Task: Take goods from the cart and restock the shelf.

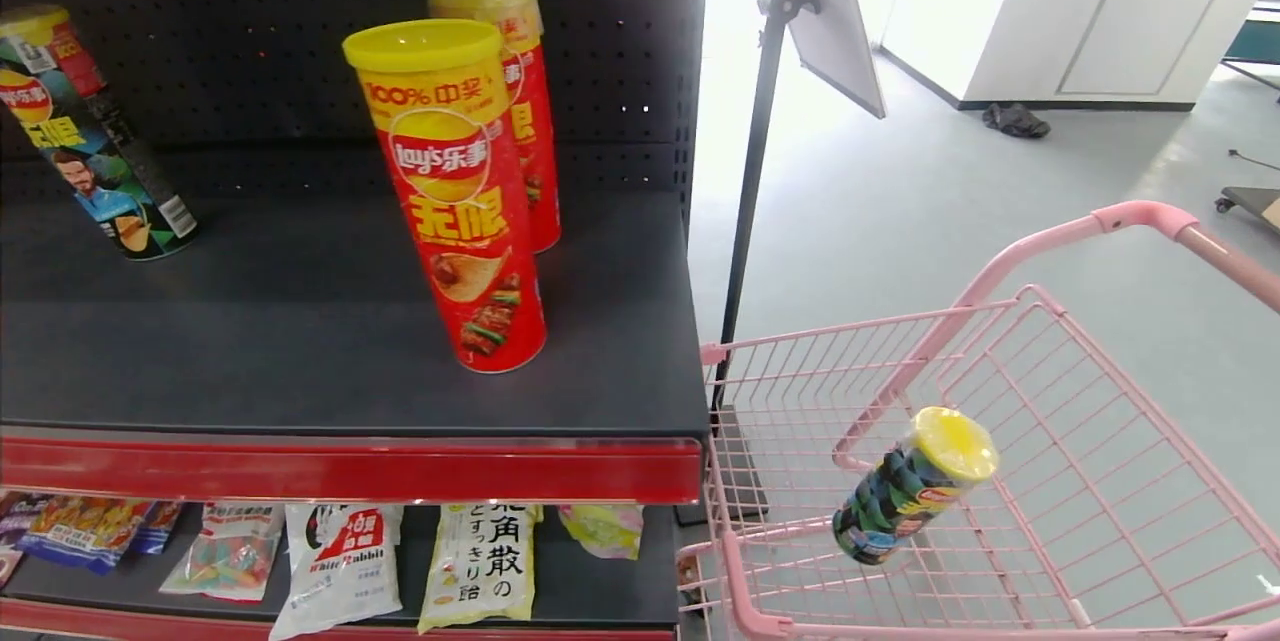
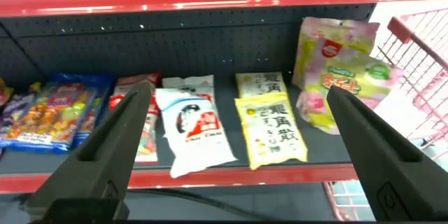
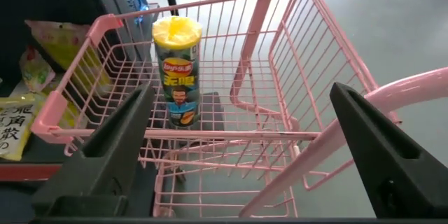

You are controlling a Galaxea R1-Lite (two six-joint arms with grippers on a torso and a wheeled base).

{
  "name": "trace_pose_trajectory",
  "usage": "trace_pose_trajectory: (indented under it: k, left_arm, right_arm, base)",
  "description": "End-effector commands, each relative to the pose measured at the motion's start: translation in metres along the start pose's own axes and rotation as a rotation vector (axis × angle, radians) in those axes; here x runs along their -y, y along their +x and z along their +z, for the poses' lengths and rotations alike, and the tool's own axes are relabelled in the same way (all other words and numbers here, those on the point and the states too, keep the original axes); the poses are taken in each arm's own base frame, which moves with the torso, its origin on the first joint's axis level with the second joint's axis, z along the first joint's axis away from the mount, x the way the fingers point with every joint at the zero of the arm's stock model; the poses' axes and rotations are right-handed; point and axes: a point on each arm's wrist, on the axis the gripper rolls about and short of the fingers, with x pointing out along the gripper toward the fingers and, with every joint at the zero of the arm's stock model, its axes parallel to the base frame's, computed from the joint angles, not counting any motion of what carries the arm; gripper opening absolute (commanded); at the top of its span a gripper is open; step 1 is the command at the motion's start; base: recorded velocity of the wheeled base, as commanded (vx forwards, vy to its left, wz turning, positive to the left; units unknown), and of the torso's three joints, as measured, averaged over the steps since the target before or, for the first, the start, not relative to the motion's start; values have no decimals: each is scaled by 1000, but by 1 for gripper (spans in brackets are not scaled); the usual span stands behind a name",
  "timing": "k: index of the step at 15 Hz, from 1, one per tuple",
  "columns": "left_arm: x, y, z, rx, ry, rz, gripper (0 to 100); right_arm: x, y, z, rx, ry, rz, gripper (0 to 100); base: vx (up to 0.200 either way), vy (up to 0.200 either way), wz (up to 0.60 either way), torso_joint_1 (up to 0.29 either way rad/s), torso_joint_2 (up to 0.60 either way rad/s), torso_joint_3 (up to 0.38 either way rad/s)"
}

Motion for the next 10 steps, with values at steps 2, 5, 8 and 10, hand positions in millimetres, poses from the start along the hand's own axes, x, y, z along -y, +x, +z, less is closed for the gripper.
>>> trace_pose_trajectory:
  k: [2, 5, 8, 10]
  left_arm:
    - [0, 0, 0, -1, 0, 0, 100]
    - [0, 0, 0, 1, 0, 0, 100]
    - [0, 0, 0, 1, 0, 0, 100]
    - [0, 0, 0, 1, 0, 0, 100]
  right_arm:
    - [0, 0, 0, -2, 0, 1, 100]
    - [0, 0, 0, -2, 0, 1, 100]
    - [0, 0, 0, -2, -3, 1, 100]
    - [0, 0, 0, -2, 0, 1, 100]
  base:
    - [0, -200, 0, 5, 7, 5]
    - [0, 0, 0, 0, 0, 0]
    - [0, 0, 0, -17, 41, 33]
    - [0, 0, 0, -134, 369, 229]
